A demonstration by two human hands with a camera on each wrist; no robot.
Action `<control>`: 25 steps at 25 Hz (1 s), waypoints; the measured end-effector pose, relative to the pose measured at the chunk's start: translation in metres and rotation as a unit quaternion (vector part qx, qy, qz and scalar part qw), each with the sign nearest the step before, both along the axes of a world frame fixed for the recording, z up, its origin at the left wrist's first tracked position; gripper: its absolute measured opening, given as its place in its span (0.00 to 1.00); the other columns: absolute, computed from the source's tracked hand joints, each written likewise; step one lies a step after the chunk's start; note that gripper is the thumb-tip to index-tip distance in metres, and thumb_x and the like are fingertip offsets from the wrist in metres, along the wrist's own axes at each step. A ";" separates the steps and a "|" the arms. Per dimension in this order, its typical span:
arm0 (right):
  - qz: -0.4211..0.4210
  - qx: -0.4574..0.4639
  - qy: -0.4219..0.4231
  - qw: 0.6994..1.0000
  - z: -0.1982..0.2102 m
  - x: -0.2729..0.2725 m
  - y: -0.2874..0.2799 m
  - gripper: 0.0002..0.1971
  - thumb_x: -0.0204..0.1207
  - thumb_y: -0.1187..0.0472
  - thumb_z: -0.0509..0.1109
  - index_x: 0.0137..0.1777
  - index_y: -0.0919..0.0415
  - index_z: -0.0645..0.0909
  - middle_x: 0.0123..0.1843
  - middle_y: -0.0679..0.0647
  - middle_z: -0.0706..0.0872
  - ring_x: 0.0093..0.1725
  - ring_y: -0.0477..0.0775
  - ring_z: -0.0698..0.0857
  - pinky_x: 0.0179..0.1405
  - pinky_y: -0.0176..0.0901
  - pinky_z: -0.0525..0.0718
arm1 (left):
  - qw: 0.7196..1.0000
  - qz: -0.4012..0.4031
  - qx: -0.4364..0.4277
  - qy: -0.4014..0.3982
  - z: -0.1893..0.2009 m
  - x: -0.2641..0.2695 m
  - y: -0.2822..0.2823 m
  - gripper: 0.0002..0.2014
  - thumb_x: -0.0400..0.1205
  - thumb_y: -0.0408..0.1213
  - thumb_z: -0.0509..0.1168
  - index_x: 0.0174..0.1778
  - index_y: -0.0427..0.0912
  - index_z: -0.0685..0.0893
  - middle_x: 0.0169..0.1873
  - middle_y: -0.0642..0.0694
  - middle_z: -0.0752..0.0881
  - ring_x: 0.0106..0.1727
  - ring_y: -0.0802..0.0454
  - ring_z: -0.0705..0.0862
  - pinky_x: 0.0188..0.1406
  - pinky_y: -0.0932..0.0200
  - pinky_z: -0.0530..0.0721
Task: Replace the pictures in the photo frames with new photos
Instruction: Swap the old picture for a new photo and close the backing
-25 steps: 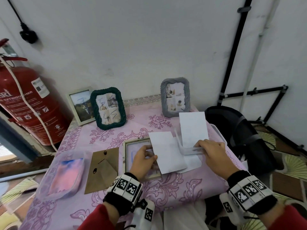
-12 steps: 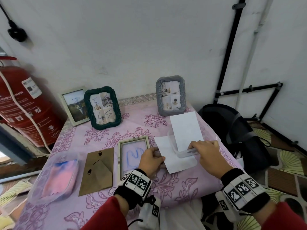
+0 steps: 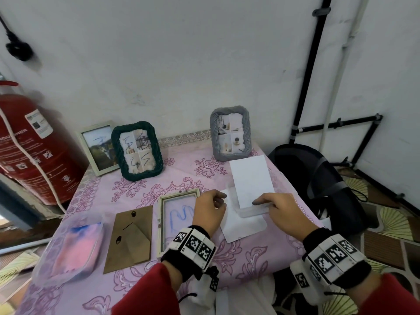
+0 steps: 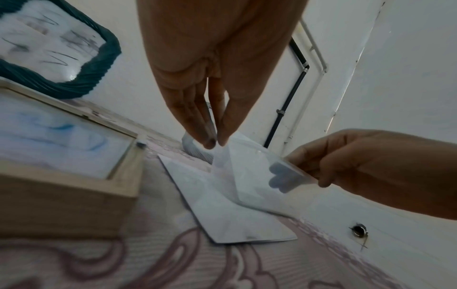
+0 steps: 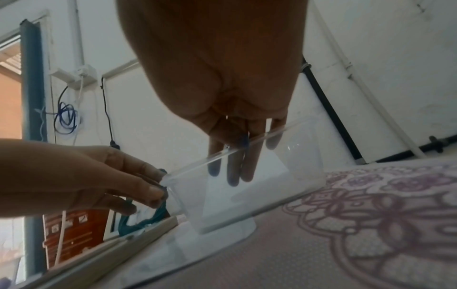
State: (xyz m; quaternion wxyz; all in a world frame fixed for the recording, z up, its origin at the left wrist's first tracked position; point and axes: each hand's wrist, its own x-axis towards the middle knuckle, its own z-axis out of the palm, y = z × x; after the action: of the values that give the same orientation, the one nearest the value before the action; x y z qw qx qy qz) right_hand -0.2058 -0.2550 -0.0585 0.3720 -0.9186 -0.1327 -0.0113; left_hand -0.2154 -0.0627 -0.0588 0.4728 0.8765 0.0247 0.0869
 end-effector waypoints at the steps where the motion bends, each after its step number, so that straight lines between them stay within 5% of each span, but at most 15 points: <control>1: -0.023 0.054 0.005 0.998 0.002 0.000 0.001 0.23 0.71 0.80 0.55 0.51 0.64 0.88 0.52 0.54 0.90 0.54 0.50 0.85 0.60 0.34 0.76 | 1.000 0.001 0.003 -0.011 0.001 0.002 -0.004 0.11 0.74 0.22 0.64 0.50 0.32 0.86 0.43 0.38 0.86 0.40 0.48 0.82 0.49 0.59 0.82; 3: -0.064 0.099 -0.023 0.993 0.007 0.003 0.004 0.20 0.73 0.79 0.56 0.50 0.67 0.88 0.52 0.57 0.90 0.53 0.49 0.84 0.57 0.31 0.77 | 0.999 0.015 0.021 -0.035 0.001 0.008 -0.009 0.11 0.74 0.24 0.65 0.51 0.34 0.86 0.47 0.37 0.86 0.47 0.45 0.83 0.55 0.55 0.80; 5: -0.097 0.092 -0.057 0.989 0.011 0.009 0.004 0.17 0.74 0.78 0.57 0.52 0.67 0.86 0.54 0.59 0.88 0.55 0.53 0.84 0.59 0.38 0.79 | 0.998 0.025 0.038 -0.051 0.002 0.016 -0.012 0.11 0.75 0.25 0.66 0.53 0.35 0.85 0.50 0.38 0.84 0.51 0.45 0.82 0.55 0.58 0.77; 11: -0.102 -0.084 0.002 0.991 0.011 0.030 0.002 0.24 0.75 0.72 0.60 0.73 0.65 0.68 0.65 0.63 0.76 0.64 0.61 0.77 0.63 0.44 0.72 | 0.998 0.030 0.058 0.009 0.004 0.042 -0.019 0.18 0.79 0.33 0.66 0.65 0.36 0.80 0.60 0.39 0.83 0.62 0.44 0.80 0.65 0.52 0.76; 14: -0.128 -0.025 -0.001 0.991 0.006 0.030 0.004 0.27 0.75 0.72 0.63 0.75 0.65 0.65 0.65 0.63 0.74 0.64 0.62 0.76 0.66 0.52 0.75 | 0.999 0.020 0.035 0.015 0.000 0.046 -0.023 0.19 0.78 0.38 0.69 0.64 0.37 0.81 0.61 0.41 0.83 0.63 0.45 0.80 0.66 0.51 0.76; 18: -0.149 0.058 -0.040 0.986 0.002 0.030 0.000 0.25 0.73 0.70 0.70 0.70 0.62 0.70 0.58 0.58 0.73 0.53 0.55 0.78 0.59 0.49 0.80 | 0.998 0.049 -0.021 -0.021 -0.001 0.046 -0.026 0.13 0.74 0.37 0.73 0.52 0.38 0.82 0.53 0.42 0.84 0.59 0.45 0.80 0.61 0.49 0.77; 21: -0.167 0.136 -0.070 0.974 0.000 0.030 -0.003 0.16 0.70 0.69 0.75 0.55 0.60 0.76 0.47 0.52 0.73 0.37 0.43 0.75 0.40 0.28 0.76 | 0.997 0.064 -0.029 -0.045 0.003 0.044 -0.026 0.10 0.73 0.38 0.74 0.43 0.43 0.80 0.48 0.44 0.83 0.56 0.45 0.80 0.62 0.46 0.74; 25: -0.173 0.214 -0.075 0.959 -0.005 0.031 -0.007 0.11 0.68 0.72 0.76 0.43 0.62 0.76 0.39 0.58 0.78 0.36 0.50 0.75 0.35 0.30 0.73 | 0.995 0.046 -0.078 -0.033 0.008 0.042 -0.026 0.12 0.73 0.35 0.73 0.35 0.52 0.75 0.36 0.53 0.83 0.44 0.53 0.82 0.67 0.37 0.70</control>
State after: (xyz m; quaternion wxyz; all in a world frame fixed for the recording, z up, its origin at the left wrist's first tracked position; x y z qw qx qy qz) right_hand -0.1743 -0.2618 -0.0637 0.5409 -0.8232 0.0063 -0.1725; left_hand -0.1729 -0.0886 -0.0505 0.5360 0.8315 0.0558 0.1352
